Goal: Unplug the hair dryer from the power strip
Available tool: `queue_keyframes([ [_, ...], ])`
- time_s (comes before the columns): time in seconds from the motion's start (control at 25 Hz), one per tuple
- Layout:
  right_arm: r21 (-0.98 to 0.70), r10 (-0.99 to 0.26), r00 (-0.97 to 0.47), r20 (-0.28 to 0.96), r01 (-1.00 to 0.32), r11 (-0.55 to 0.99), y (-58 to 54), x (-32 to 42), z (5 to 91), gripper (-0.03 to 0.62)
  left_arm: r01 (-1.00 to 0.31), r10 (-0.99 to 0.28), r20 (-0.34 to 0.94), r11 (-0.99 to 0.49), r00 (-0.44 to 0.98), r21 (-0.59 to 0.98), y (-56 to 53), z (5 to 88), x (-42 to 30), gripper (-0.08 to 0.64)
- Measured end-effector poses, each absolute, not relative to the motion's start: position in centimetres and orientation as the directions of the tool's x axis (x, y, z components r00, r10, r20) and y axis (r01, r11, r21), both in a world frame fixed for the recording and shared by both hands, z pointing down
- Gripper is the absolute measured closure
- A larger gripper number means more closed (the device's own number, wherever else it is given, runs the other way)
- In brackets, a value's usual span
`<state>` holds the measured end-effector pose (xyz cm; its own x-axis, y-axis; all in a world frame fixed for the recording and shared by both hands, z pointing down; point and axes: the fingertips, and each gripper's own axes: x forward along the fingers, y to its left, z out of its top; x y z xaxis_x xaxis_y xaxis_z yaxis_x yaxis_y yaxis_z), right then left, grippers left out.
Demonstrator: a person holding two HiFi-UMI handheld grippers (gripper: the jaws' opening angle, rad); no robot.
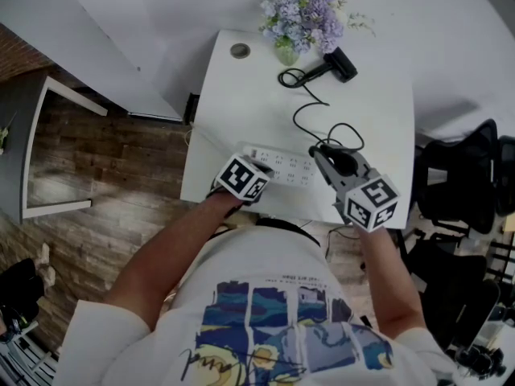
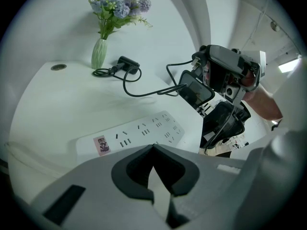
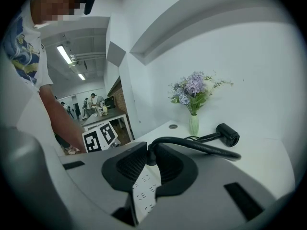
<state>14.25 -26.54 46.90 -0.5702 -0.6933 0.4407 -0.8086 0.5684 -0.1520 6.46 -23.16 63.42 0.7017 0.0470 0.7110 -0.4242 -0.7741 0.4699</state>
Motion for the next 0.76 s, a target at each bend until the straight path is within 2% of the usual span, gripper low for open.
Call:
queue_keyframes([
  [0.76, -0.164, -0.694, -0.562, 0.45, -0.816, 0.555, -26.8, 15.0, 48.2, 0.532, -0.423, 0.046, 0.711, -0.776, 0.702, 0.468, -23.5, 63.5, 6.4, 0.56],
])
